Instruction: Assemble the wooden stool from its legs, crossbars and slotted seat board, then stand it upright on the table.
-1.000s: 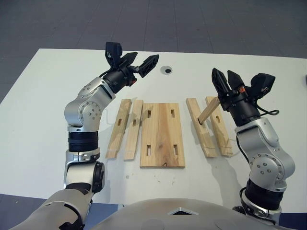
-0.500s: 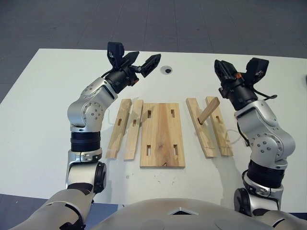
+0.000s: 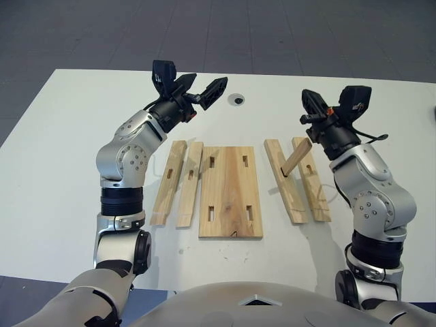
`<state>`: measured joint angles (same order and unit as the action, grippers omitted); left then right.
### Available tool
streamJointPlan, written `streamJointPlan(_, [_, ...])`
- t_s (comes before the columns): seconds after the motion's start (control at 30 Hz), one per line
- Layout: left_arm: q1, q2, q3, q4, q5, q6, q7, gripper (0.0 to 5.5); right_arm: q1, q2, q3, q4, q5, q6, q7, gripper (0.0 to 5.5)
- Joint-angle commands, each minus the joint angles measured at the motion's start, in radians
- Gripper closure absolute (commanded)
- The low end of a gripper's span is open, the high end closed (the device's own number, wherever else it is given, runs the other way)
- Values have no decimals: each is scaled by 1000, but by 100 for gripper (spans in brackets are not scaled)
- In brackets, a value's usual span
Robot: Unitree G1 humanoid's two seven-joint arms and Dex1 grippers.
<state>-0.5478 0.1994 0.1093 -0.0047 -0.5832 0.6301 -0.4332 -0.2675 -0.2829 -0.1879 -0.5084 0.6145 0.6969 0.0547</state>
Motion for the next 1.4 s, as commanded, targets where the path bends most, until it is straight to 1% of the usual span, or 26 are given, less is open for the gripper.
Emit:
streamJointPlan(0.03, [6, -7, 1, 3, 7, -7, 5, 10, -30, 1, -27, -30, 10, 11, -20, 547])
streamJointPlan(0.1, [9, -9, 2, 0, 7, -6, 7, 10, 6, 9, -5, -17, -4, 17, -16, 547])
streamJointPlan(0.23, [11, -11, 4, -3, 6, -4, 10, 10, 145, 14, 73, 35, -51, 41, 3, 547])
streamJointPlan(0.33, [17, -14, 3, -12, 3, 2, 12, 10, 179, 11, 97, 47, -73, 53, 9, 547])
streamJointPlan(0.5, [30, -26, -3, -22, 2, 8, 16, 10, 164, 48, 41, 22, -25, 6, 21, 547])
streamJointPlan(0.6, [41, -36, -13, -32, 2, 13, 17, 10, 117, 72, -36, 8, 36, -38, 21, 547])
streamJointPlan(0.7, [40, -37, -16, -35, 3, 13, 16, 10, 55, 69, -100, -20, 94, -40, -2, 547])
streamJointPlan(0.77, [33, -36, -13, -28, 2, 11, 18, 10, 23, 55, -121, -48, 117, -33, -15, 547])
streamJointPlan(0.87, [31, -37, -13, -25, 3, 9, 17, 10, 10, 45, -109, -89, 130, -14, -26, 547])
streamJointPlan(0.93, [35, -37, -12, -29, 2, 9, 20, 10, 40, 45, -67, -75, 105, -11, -17, 547])
streamJointPlan(1.0, [37, -41, -10, -33, -2, 12, 23, 10, 111, 61, -32, 7, 78, -5, -2, 547])
streamJointPlan(1.13, [37, -45, -5, -37, -10, 18, 30, 10, 241, 36, 44, 135, 8, -6, 64, 547])
streamJointPlan(1.23, [45, -46, -5, -43, -12, 19, 31, 10, 241, 25, 26, 139, 6, -28, 85, 547])
streamJointPlan(1.4, [65, -64, -26, -61, -15, 30, 34, 10, 215, 59, -45, 83, 77, -84, 97, 547])
